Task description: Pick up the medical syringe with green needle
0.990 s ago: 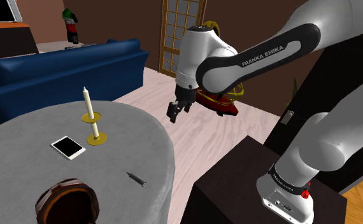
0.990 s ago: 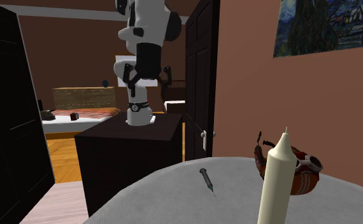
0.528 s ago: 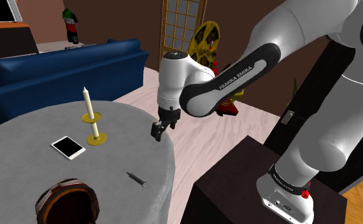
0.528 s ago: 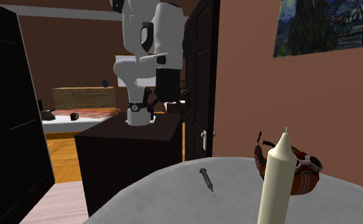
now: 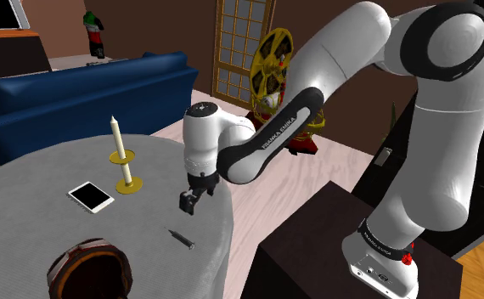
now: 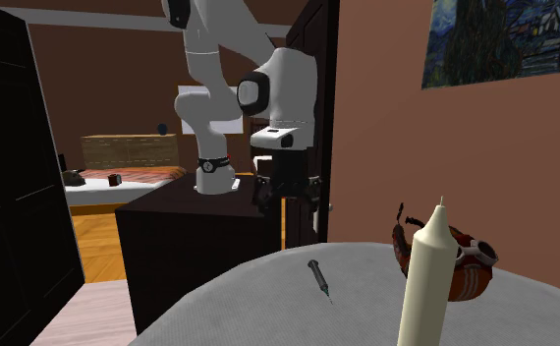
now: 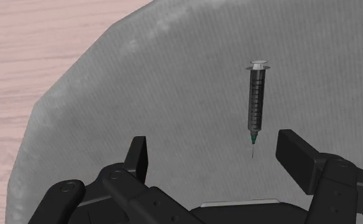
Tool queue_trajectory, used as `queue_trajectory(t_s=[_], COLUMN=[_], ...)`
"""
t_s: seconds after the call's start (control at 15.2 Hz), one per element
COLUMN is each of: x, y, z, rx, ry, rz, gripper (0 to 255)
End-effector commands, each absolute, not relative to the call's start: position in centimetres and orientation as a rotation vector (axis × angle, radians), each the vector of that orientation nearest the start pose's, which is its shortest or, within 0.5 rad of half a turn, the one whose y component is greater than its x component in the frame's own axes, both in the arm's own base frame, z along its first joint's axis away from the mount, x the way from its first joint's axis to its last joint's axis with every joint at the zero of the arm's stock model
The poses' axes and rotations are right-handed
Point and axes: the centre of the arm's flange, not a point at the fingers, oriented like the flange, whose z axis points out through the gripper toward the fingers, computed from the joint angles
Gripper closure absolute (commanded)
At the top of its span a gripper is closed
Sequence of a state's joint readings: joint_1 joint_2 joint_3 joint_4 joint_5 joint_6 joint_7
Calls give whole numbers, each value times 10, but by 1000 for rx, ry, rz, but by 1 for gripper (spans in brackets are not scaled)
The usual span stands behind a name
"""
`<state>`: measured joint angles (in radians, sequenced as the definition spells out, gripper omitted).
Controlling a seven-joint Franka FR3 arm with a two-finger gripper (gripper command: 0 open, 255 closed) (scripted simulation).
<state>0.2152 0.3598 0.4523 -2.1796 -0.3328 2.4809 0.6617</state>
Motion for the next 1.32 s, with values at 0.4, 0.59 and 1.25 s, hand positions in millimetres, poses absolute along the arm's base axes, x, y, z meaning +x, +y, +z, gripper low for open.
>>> queue_trajectory(t_s=[0.4, 0.59, 1.25], x=[445, 445, 446], y=[414, 421, 422], z=[157, 137, 109], rx=[-3143, -3142, -3142], ry=[-457, -464, -464], rz=[22, 29, 29], gripper=[0, 0, 255])
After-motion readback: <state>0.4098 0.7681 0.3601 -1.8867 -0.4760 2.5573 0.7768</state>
